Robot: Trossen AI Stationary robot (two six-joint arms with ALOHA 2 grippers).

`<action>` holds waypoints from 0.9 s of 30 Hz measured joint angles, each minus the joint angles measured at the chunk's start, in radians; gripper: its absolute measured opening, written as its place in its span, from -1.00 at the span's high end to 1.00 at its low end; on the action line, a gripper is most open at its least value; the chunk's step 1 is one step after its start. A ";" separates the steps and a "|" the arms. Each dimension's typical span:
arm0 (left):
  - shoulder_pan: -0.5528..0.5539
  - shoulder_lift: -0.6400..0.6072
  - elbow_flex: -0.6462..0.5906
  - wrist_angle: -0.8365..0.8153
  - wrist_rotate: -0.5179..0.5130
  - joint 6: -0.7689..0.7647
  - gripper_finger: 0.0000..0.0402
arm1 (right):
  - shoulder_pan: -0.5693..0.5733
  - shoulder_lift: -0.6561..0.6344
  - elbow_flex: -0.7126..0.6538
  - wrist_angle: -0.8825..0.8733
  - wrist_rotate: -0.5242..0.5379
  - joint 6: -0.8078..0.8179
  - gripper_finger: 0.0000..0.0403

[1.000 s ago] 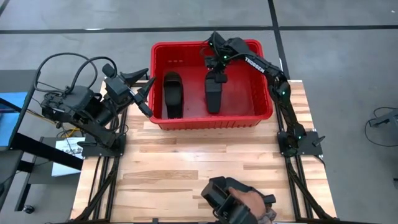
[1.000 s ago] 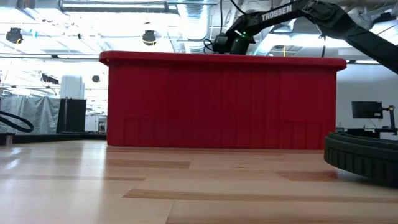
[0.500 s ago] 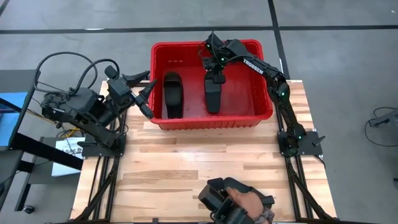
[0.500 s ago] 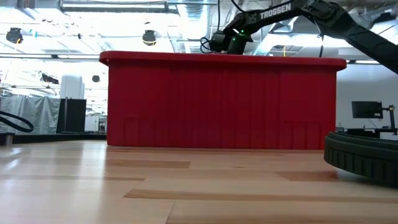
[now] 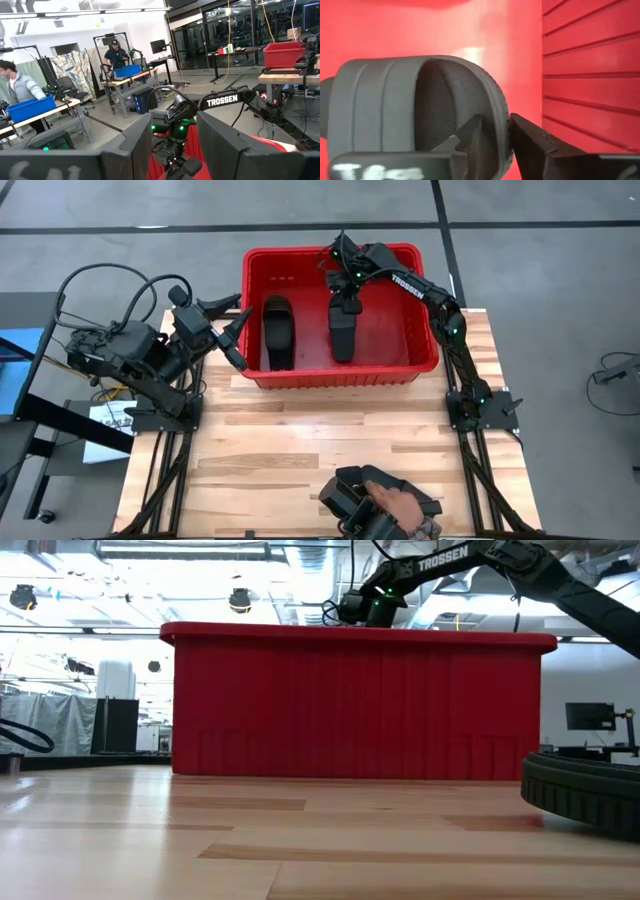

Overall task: Pick and place slides into bin
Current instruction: Put the black slide into the red bin

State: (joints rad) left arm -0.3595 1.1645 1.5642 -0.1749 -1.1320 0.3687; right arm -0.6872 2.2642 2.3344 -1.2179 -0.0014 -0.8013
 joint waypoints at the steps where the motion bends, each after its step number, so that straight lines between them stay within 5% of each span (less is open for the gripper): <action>1: 0.000 0.000 0.000 0.000 0.000 0.000 0.28 | 0.000 0.000 0.000 0.000 0.000 0.004 0.50; 12: 0.000 0.000 0.000 0.000 0.000 0.000 0.28 | 0.002 -0.001 0.000 0.000 -0.001 0.009 0.15; 21: 0.000 0.000 0.000 -0.017 0.000 0.000 0.28 | 0.012 -0.001 0.000 0.002 0.002 0.009 0.17; 27: 0.000 0.000 0.000 -0.024 0.000 0.000 0.28 | 0.069 -0.044 0.000 0.030 0.093 0.012 0.21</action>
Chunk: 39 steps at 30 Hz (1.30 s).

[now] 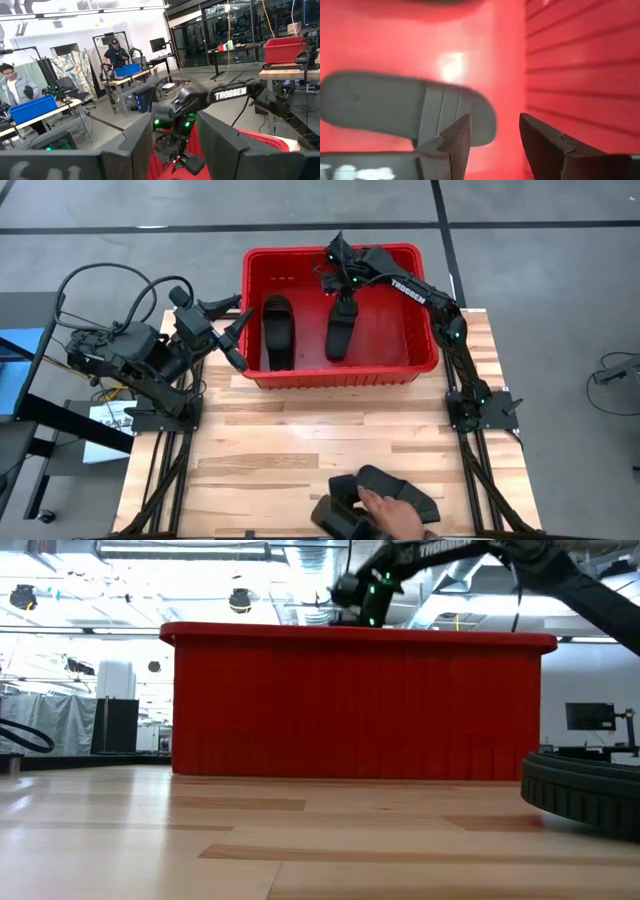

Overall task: Pick and place slides into bin
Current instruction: Put the black slide into the red bin

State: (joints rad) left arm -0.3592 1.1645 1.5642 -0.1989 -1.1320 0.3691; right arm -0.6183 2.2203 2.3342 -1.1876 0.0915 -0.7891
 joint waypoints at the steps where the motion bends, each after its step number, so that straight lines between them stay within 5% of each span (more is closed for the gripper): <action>1: 0.000 0.000 0.000 0.000 0.000 0.000 0.28 | 0.011 -0.017 0.000 0.008 0.016 -0.006 0.21; 12: 0.000 0.000 0.000 0.003 0.000 0.112 0.28 | 0.167 -0.244 0.001 0.049 0.322 -0.052 0.19; 23: 0.000 0.000 0.000 0.002 0.000 0.205 0.28 | 0.367 -0.442 0.001 -0.166 0.369 0.257 0.28; 29: 0.000 0.000 0.000 0.001 0.054 0.250 0.28 | 0.489 -0.479 0.000 -0.398 0.278 0.468 0.31; 39: 0.001 0.000 0.000 -0.021 0.100 0.276 0.28 | 0.685 -0.497 -0.011 -0.383 -0.084 0.836 0.32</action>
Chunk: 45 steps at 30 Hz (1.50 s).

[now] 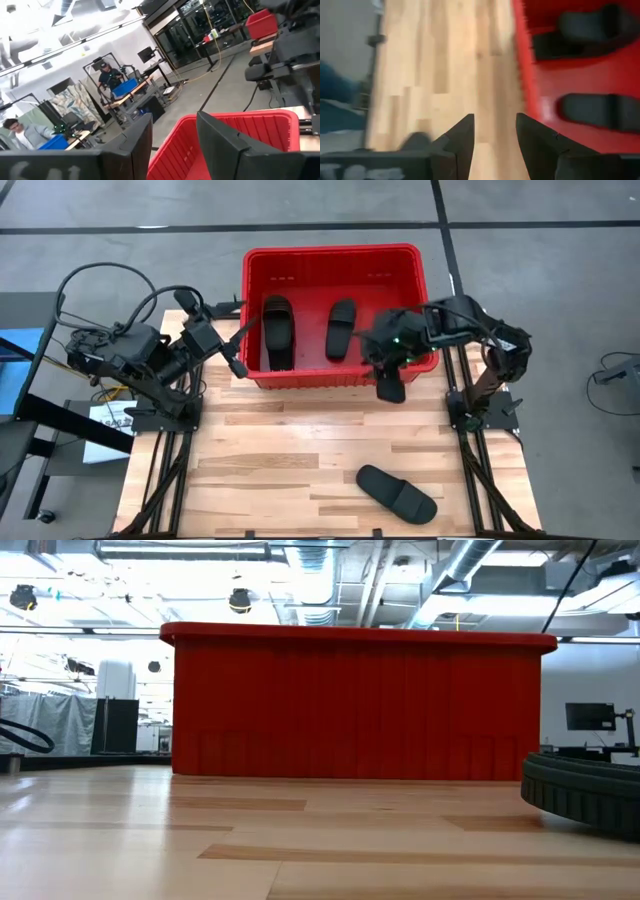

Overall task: Pick and place slides into bin
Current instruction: Put the black slide into the red bin

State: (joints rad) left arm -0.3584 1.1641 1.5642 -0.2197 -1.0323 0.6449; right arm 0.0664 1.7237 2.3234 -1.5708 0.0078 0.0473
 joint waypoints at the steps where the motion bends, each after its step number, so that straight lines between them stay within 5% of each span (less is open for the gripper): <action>1: 0.000 0.000 0.000 -0.003 0.001 0.000 0.28 | 0.015 -0.001 0.000 0.000 -0.014 0.029 0.32; 13: 0.000 0.000 0.000 -0.053 0.003 0.000 0.28 | 0.166 -0.001 -0.156 -0.001 -0.261 0.362 0.36; 24: 0.015 0.000 0.000 -0.257 -0.026 -0.056 0.28 | 0.291 0.000 -0.355 -0.001 -0.335 0.608 0.37; 45: 0.235 -0.006 0.000 -0.463 0.354 -0.294 0.28 | 0.559 0.000 -0.612 0.127 -0.376 1.137 0.37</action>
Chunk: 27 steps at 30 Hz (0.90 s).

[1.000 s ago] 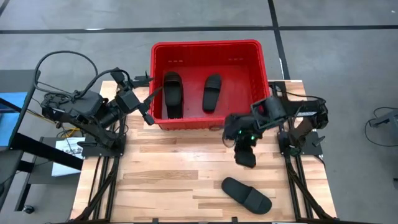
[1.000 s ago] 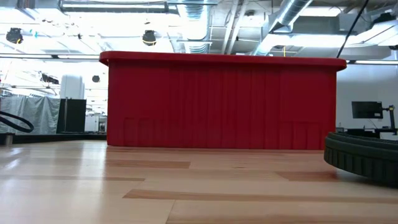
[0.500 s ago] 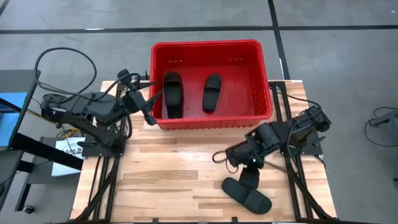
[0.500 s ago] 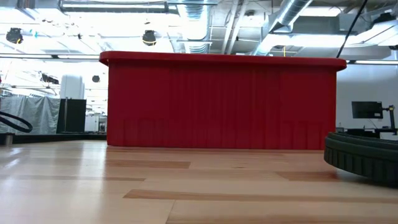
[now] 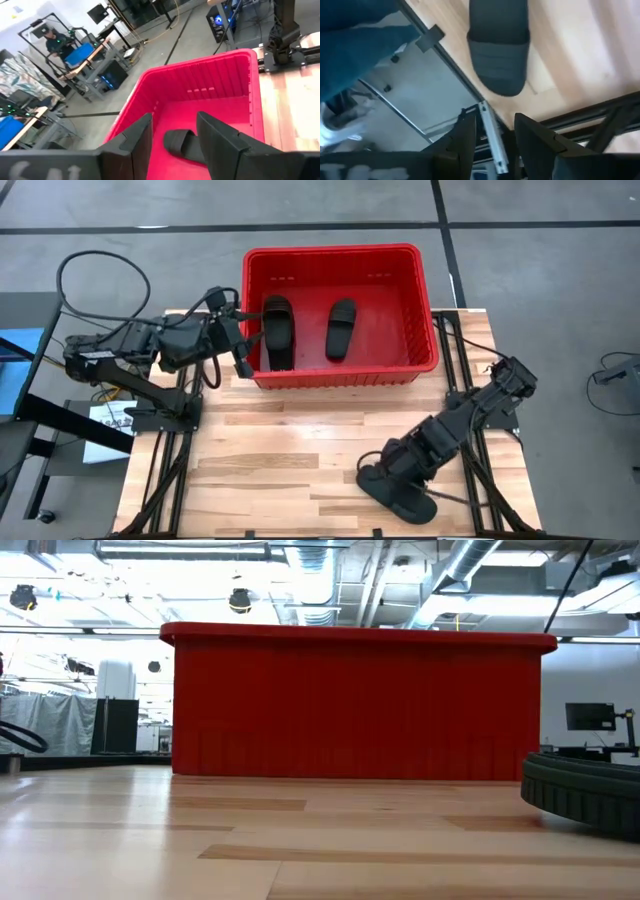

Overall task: Pick and place slides into bin
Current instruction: Put the black slide into the red bin

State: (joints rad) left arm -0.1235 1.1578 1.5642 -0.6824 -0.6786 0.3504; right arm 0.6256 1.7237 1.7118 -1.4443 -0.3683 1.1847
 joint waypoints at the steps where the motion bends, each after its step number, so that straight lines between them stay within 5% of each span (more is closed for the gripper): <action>1: 0.007 0.000 0.000 -0.001 0.009 -0.001 0.28 | 0.013 0.000 -0.009 0.018 0.000 0.036 0.37; 13: 0.061 0.000 0.000 -0.001 0.132 -0.008 0.28 | 0.166 0.000 -0.136 0.238 -0.075 0.471 0.37; 27: 0.097 0.000 0.000 -0.001 0.178 -0.007 0.28 | 0.227 0.000 -0.290 0.381 0.113 0.904 0.37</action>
State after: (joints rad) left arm -0.0265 1.1580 1.5642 -0.6830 -0.5003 0.3431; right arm 0.8524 1.7237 1.4221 -1.0629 -0.2557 2.0884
